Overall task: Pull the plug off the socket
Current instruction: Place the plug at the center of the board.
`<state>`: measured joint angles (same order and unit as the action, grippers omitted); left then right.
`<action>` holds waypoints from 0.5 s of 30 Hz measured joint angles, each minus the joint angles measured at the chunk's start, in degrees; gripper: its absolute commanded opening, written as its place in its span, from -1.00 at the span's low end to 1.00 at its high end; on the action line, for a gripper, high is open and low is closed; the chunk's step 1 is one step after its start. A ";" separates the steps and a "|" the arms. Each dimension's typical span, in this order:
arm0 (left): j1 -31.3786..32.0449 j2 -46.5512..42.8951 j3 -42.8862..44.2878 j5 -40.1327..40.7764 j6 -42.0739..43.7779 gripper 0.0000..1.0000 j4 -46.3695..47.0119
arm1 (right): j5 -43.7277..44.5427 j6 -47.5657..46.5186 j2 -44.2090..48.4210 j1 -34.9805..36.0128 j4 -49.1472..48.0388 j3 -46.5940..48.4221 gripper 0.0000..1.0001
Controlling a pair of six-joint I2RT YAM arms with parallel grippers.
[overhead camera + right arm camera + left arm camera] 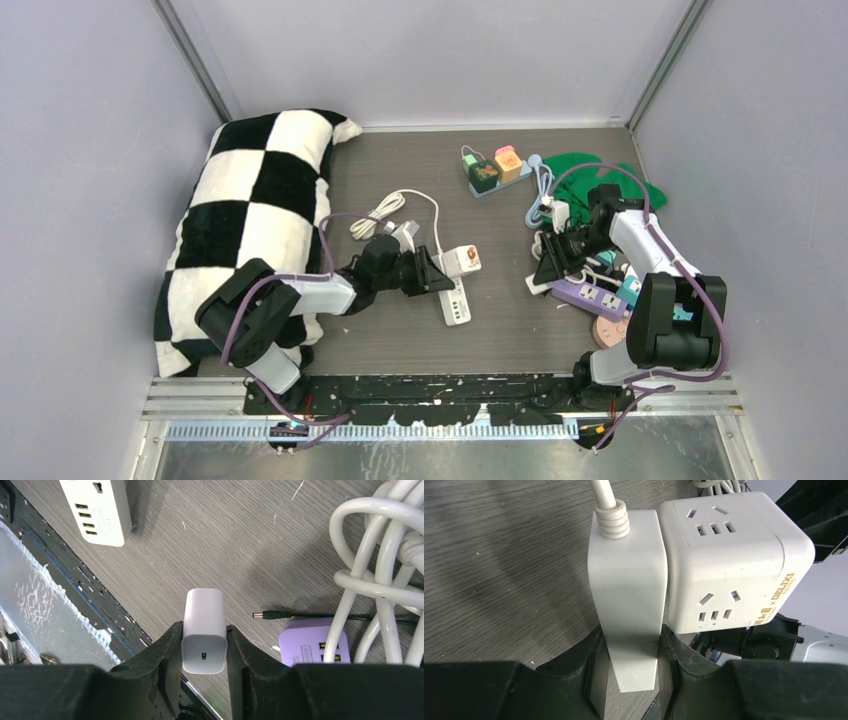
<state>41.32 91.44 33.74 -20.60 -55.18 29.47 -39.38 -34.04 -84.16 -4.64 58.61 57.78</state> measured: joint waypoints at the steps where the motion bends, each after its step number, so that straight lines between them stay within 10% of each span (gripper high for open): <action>1: -0.07 -0.35 0.11 0.02 0.37 -0.99 -0.66 | -0.07 0.00 -0.02 0.00 0.00 0.00 -0.99; 15: -3.45 -4.20 0.33 -0.44 3.52 -0.99 -6.75 | -5.18 0.74 -1.20 0.00 -0.02 0.00 -0.99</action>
<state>37.87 87.24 34.06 -21.04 -51.66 22.72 -44.56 -33.30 -85.36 -4.64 58.59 57.78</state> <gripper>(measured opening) 0.351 0.379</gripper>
